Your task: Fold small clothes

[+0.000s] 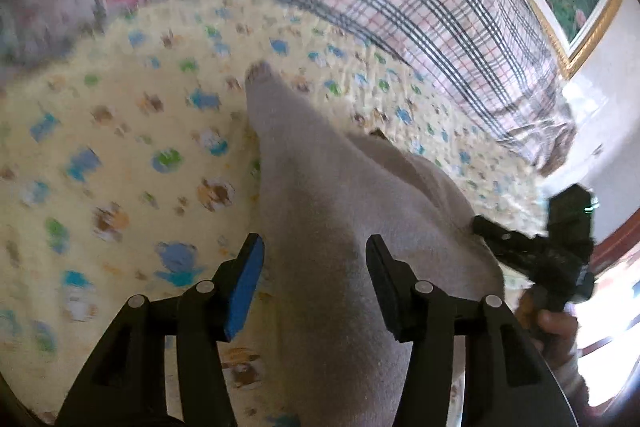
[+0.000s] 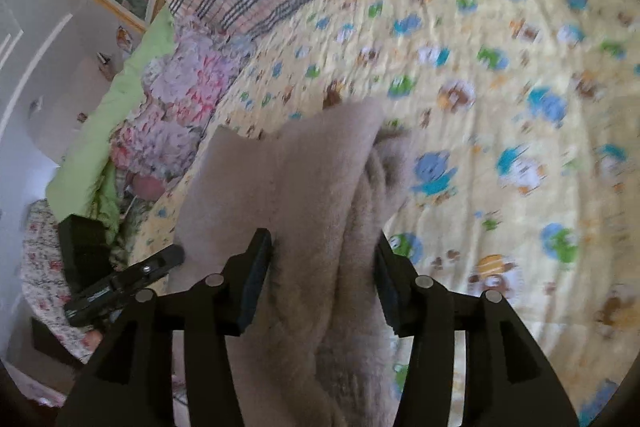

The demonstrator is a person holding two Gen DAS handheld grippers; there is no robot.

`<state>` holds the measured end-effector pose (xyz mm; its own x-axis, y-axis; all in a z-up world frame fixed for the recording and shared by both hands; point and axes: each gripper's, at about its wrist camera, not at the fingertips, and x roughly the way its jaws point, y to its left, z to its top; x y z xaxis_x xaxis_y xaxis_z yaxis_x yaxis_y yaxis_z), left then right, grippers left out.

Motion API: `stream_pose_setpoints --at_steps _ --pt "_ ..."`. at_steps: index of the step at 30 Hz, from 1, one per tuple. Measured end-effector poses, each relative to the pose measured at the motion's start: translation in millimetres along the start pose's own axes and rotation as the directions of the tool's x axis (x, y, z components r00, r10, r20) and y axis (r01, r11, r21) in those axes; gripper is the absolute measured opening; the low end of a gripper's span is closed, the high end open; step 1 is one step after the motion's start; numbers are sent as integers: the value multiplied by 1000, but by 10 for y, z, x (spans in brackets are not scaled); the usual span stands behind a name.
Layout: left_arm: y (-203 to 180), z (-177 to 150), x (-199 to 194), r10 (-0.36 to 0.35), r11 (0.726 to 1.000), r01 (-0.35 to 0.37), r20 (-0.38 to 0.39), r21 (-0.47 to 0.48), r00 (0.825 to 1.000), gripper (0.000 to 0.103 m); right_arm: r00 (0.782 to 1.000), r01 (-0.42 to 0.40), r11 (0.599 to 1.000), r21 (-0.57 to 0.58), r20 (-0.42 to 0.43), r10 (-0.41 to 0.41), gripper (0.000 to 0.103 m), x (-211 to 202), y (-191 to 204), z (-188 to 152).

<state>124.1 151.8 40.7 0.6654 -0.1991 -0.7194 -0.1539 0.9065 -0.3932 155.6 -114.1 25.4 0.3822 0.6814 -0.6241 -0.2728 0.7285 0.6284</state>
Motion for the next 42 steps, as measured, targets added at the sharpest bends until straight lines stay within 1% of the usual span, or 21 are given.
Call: stream_pose_setpoints --at_steps 1,3,5,6,8,9,10,12,13,14,15,17,19,21,23,28,30,32,34,37,42 --pt "-46 26 -92 17 1000 -18 25 18 1000 52 999 15 1000 -8 39 -14 52 -99 27 12" --pt "-139 88 -200 27 999 -29 63 42 998 52 994 10 1000 -27 105 -7 52 -246 101 35" --pt "-245 154 -258 -16 997 10 85 74 996 52 992 -18 998 -63 126 26 52 -275 236 71" --pt "-298 179 -248 -21 996 14 90 86 996 51 992 -37 995 -97 114 48 50 -254 326 90" --pt "-404 217 -161 -47 992 37 75 117 996 36 995 -55 989 -136 74 66 42 -136 455 111" --pt "-430 225 -78 -60 991 52 59 125 996 32 997 -56 988 -146 52 64 40 -51 489 116" --pt "-424 235 41 -60 991 56 31 119 998 31 998 -46 988 -150 27 51 36 66 495 127" --pt "-367 237 270 -22 994 24 -21 104 1000 30 1000 -23 991 -128 -3 23 35 221 422 131" --pt "-297 233 402 8 996 -3 -53 91 999 23 1000 -18 994 -111 -17 16 35 292 371 129" --pt "-256 226 478 29 996 -23 -72 86 997 20 999 -22 995 -95 -30 19 35 352 312 138" --pt "-193 224 575 57 996 -49 -93 80 994 20 999 -12 996 -86 -38 9 34 431 256 152" --pt "-114 231 684 101 992 -93 -106 79 989 20 999 14 996 -92 -51 -19 28 540 208 170" --pt "-54 253 744 123 990 -114 -115 77 986 20 995 72 991 -115 -64 -80 21 729 135 169" --pt "-9 263 759 132 989 -123 -117 82 984 20 996 71 988 -136 -43 -77 21 795 118 185" --pt "-7 258 731 128 990 -119 -110 79 986 20 996 68 990 -122 -45 -74 21 800 117 227" --pt "-94 165 354 108 993 -104 -57 58 993 20 999 41 993 -107 -31 -44 24 467 151 166" --pt "-149 65 171 109 992 -106 -39 71 993 22 1000 28 994 -108 -8 -29 24 216 174 74" --pt "-186 -57 9 107 991 -103 -33 85 994 28 1000 21 994 -112 11 -20 24 -4 195 -36" --pt "-226 -219 -139 105 990 -101 -32 95 994 29 1000 21 993 -112 25 -18 24 -186 190 -149" --pt "-224 -432 -262 114 990 -110 -40 93 993 34 998 23 996 -84 53 -18 24 -481 105 -399" --pt "-196 -674 -292 126 989 -121 -61 87 990 34 998 13 999 -41 67 -11 24 -674 15 -752"
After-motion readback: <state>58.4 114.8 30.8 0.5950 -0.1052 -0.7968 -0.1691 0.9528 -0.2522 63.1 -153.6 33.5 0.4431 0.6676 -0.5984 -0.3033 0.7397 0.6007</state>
